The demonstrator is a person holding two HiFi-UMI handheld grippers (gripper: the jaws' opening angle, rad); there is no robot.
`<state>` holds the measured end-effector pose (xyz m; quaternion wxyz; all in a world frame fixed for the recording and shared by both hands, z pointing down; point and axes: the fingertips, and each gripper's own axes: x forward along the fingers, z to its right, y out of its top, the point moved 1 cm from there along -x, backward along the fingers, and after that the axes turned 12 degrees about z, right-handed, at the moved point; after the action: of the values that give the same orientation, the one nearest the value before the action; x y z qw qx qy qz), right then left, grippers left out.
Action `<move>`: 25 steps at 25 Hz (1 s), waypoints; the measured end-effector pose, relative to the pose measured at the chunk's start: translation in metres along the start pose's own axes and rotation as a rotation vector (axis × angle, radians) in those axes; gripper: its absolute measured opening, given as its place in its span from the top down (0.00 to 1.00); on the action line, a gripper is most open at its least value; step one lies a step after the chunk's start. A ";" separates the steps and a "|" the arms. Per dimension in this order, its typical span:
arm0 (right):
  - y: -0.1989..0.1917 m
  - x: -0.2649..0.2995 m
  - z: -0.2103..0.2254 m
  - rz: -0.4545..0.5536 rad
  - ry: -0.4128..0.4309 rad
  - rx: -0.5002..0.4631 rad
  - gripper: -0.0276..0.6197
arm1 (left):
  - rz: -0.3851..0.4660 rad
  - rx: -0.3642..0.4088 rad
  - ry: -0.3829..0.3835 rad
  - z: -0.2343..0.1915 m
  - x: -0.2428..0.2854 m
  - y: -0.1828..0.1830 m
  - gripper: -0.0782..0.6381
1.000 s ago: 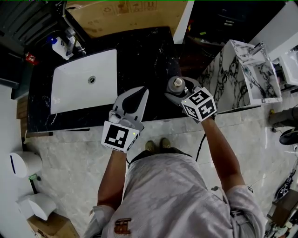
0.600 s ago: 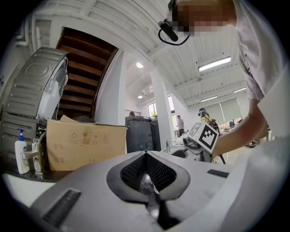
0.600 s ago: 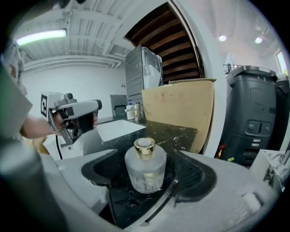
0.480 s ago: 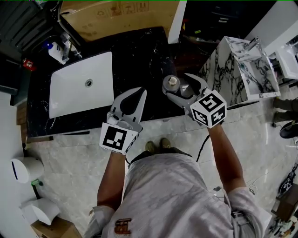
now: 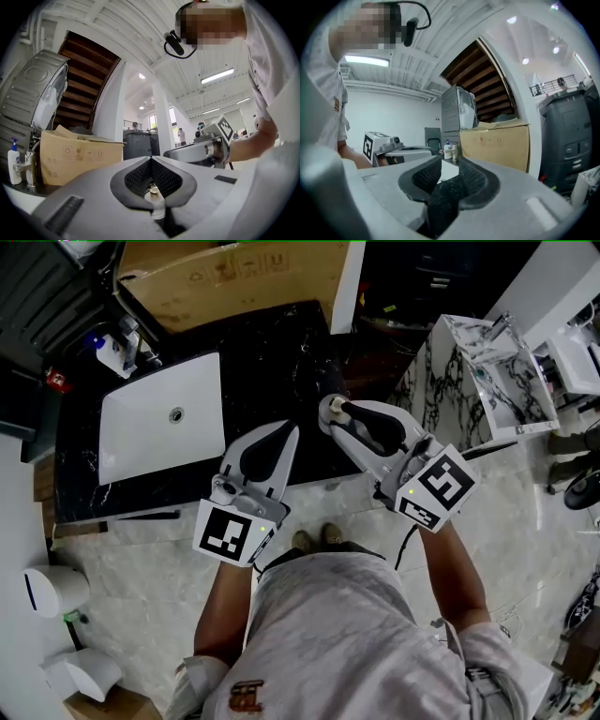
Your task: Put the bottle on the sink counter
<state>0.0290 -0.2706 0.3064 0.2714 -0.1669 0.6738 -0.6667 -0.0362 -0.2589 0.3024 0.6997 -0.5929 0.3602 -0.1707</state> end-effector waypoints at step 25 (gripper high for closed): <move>0.021 0.001 -0.047 0.080 0.024 -0.122 0.96 | 0.031 -0.012 -0.038 0.023 -0.007 0.019 0.89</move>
<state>0.0040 -0.2320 0.2839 0.2792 -0.1479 0.7224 -0.6151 -0.0282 -0.2329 0.2872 0.7055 -0.5945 0.3568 -0.1466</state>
